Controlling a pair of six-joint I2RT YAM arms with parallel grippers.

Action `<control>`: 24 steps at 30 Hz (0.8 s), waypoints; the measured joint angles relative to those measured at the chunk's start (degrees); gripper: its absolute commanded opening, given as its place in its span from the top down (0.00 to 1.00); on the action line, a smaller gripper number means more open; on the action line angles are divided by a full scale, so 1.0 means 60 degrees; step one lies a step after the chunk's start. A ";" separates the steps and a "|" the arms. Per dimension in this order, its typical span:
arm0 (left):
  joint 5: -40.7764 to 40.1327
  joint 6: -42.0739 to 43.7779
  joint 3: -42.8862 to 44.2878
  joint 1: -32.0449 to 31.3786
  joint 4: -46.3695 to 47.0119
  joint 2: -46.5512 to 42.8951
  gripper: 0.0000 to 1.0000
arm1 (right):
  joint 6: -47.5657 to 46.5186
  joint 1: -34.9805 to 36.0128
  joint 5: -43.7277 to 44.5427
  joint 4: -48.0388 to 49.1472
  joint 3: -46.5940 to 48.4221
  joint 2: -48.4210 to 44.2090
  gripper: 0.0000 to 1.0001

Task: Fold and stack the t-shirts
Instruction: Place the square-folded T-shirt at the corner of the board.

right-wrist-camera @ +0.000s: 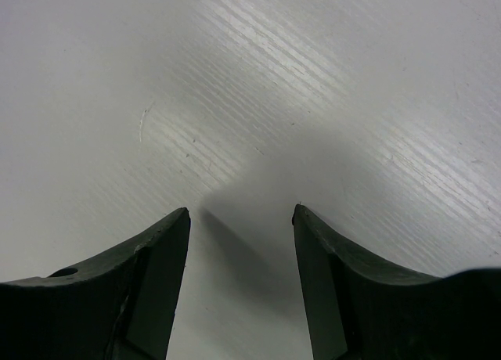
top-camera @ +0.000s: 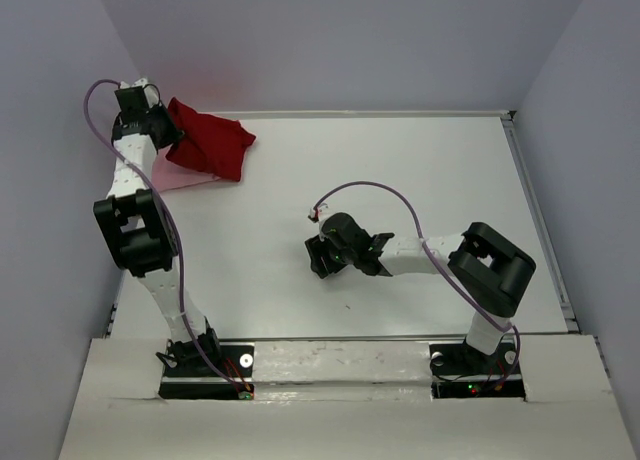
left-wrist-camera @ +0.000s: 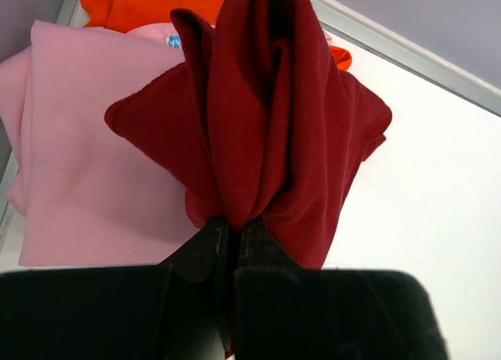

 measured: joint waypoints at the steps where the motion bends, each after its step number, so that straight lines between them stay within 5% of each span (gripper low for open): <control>1: -0.0033 0.0004 -0.0004 0.0004 -0.0007 0.0011 1.00 | 0.0000 0.0000 0.0000 0.0000 0.0000 0.0000 0.39; 10: -0.0969 -0.0051 0.0098 0.0470 -0.0091 0.0860 1.00 | -0.0066 0.0000 0.0000 -0.0040 -0.0004 -0.0011 0.39; 13: -0.1676 -0.0091 0.0244 0.0528 -0.0233 0.1180 0.92 | -0.0066 0.0000 0.0000 -0.0066 -0.0004 -0.0022 0.39; 22: -0.3136 -0.0189 0.0831 0.0565 -0.0470 0.1636 0.03 | -0.0066 0.0018 -0.0011 -0.0193 -0.0029 -0.0084 0.39; 24: -0.3391 -0.0222 0.0831 0.0586 -0.0484 0.1676 0.03 | -0.0066 0.0018 -0.0011 -0.0204 -0.0040 -0.0098 0.39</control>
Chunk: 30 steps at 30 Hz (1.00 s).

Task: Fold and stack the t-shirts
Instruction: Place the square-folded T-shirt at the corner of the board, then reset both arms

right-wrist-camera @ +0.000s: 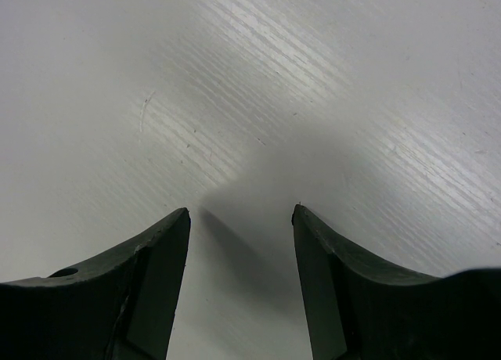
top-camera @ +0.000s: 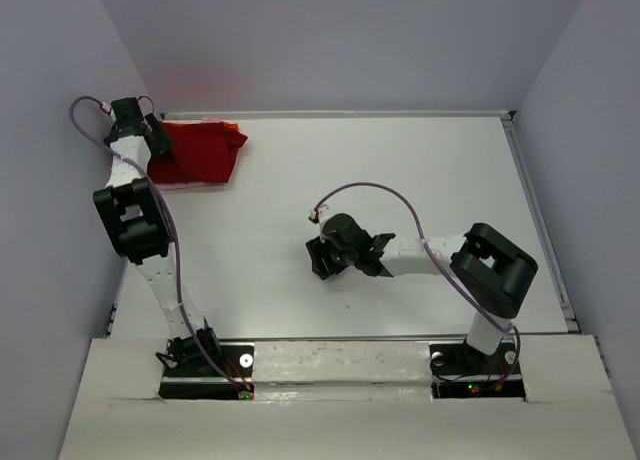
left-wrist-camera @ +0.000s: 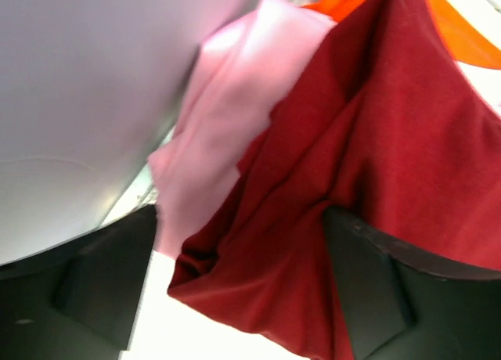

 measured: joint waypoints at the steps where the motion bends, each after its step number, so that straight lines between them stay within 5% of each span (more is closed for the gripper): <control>1: -0.0135 0.0011 0.0000 0.0000 -0.0018 0.0011 0.02 | 0.0000 0.0000 -0.0004 0.0000 -0.0022 -0.0015 0.39; 13: -0.0076 -0.0226 0.0076 -0.0022 -0.0146 -0.0302 0.02 | 0.0004 0.0000 -0.0015 -0.0098 -0.0233 -0.0244 0.39; 21: 0.0831 -0.0317 0.0120 -0.0372 0.0007 -0.2514 0.02 | -0.0047 0.0000 0.0120 -0.0736 -0.0288 -0.0539 0.38; 30: 0.1173 0.0098 -0.0339 -0.2874 0.0903 -0.5257 0.01 | 0.0044 0.0004 0.0637 -0.1133 -0.0288 -0.1158 0.38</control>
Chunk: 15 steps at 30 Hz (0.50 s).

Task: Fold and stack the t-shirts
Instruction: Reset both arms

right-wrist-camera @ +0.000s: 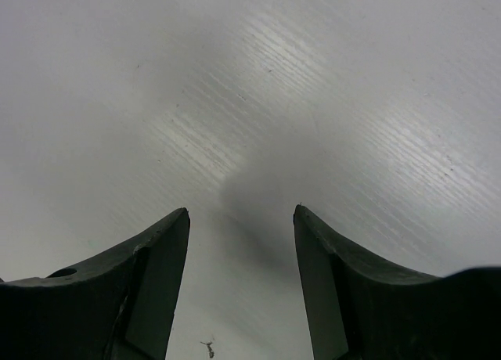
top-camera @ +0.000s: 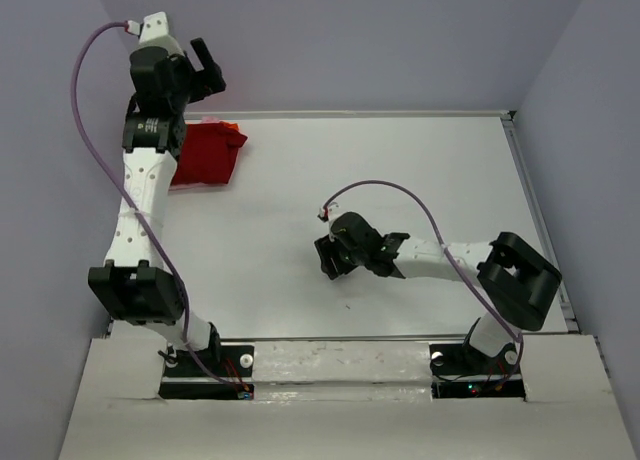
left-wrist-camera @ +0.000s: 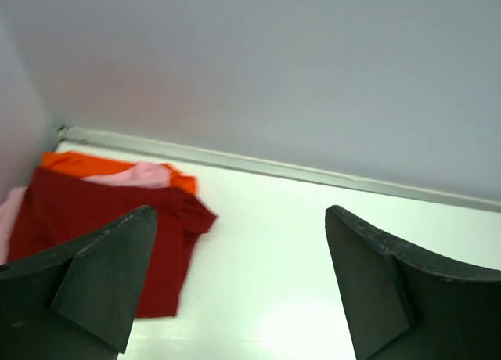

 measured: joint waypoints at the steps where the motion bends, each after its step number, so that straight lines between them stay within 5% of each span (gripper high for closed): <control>1: 0.0055 0.0025 -0.0255 -0.0441 0.0135 -0.0284 0.01 | 0.0036 0.0000 0.0135 -0.0015 0.0000 -0.0102 0.38; 9: 0.0936 -0.0259 -0.5880 -0.1734 0.2277 -0.3384 0.01 | 0.0168 0.0018 0.1665 -0.0106 0.0149 -0.1115 0.38; 15: 0.0754 -0.0557 -0.8608 -0.2728 0.3231 -0.3850 0.01 | 0.0091 -0.0095 0.2667 -0.0280 0.0678 -0.1144 0.37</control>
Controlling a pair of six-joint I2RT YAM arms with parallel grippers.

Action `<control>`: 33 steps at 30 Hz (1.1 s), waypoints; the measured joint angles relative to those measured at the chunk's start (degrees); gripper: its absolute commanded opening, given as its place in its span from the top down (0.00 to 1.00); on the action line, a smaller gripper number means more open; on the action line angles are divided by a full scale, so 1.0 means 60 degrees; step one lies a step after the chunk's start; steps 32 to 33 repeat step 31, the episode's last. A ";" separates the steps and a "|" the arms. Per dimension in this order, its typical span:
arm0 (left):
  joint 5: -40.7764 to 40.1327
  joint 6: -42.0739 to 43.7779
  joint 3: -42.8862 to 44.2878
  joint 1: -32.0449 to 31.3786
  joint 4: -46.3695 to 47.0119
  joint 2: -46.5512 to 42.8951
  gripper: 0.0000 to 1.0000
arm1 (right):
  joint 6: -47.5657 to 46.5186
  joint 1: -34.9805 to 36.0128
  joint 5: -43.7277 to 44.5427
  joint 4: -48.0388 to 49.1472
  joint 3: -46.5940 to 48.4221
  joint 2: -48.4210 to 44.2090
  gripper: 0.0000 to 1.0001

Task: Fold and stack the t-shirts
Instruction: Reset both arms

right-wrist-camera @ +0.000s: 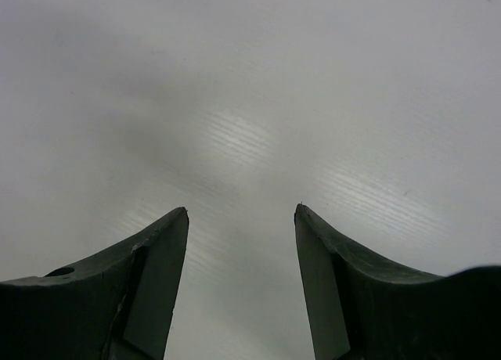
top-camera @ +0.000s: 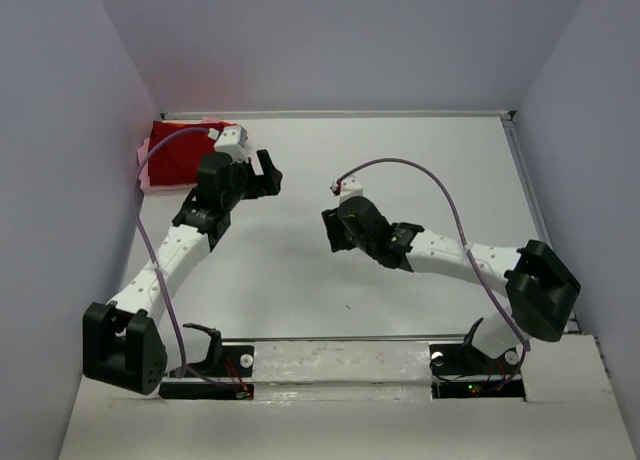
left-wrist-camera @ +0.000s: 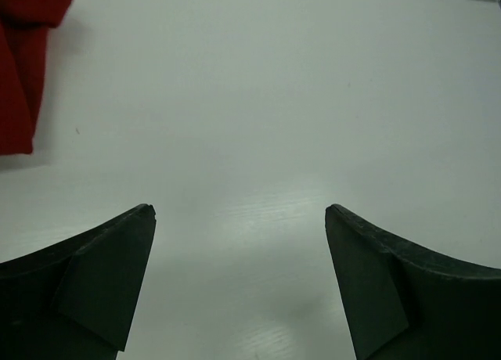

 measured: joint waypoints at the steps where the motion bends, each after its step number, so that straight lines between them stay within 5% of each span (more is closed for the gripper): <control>1: -0.0087 0.0011 -0.0168 -0.0226 -0.0004 0.0018 0.01 | -0.0007 -0.0113 0.0164 -0.0029 0.0076 -0.0015 0.37; 5: -0.0430 0.0331 -0.0255 -0.1056 0.0018 0.0215 0.01 | 0.0015 -0.1086 0.0415 -0.0193 0.0131 -0.0288 0.37; 13: -0.0823 0.0554 0.0106 -0.1104 -0.0069 0.1286 0.01 | 0.0219 -0.4564 0.1738 0.0182 -0.0131 -0.1217 0.28; 33: -0.1756 0.0718 0.0106 -0.1158 -0.0171 0.0831 0.01 | 0.0291 -0.4779 0.1016 0.0521 -0.1177 -0.0834 0.29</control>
